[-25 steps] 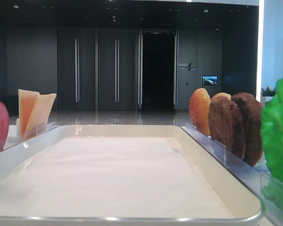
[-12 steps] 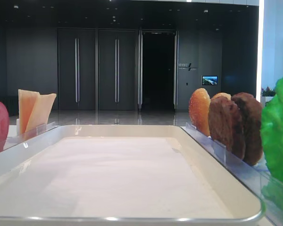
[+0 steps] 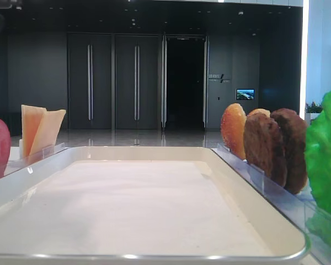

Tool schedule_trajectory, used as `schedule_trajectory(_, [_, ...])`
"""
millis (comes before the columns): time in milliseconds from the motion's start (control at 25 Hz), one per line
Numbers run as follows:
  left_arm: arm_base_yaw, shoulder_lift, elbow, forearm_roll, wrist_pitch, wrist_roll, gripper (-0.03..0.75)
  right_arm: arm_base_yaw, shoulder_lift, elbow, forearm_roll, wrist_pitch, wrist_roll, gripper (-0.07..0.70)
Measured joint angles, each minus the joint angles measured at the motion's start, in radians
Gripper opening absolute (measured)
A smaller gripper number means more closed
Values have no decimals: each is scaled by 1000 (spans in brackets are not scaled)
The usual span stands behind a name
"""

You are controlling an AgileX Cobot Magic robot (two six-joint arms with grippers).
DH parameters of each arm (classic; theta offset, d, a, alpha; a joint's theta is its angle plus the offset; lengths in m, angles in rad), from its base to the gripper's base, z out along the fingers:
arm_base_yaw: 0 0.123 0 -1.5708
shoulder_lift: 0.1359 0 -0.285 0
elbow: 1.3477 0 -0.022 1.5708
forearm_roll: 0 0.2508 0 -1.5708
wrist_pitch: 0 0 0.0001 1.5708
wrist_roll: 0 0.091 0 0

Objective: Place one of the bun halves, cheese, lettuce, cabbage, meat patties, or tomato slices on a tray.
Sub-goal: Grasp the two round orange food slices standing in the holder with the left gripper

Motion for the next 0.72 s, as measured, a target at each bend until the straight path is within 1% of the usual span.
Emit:
schedule_trajectory(160, [0,50,0,3,-15,-1,516,0,0,0,0,0,0,541])
schedule_trajectory(520, [0,113,-1,6,-18,0,507,0,0,0,0,0,0,541])
schedule_trajectory(600, [0,116,-1,11,-18,1,467,0,0,0,0,0,0,541])
schedule_trajectory(720, [0,116,-1,22,-9,1,353,0,0,0,0,0,0,541])
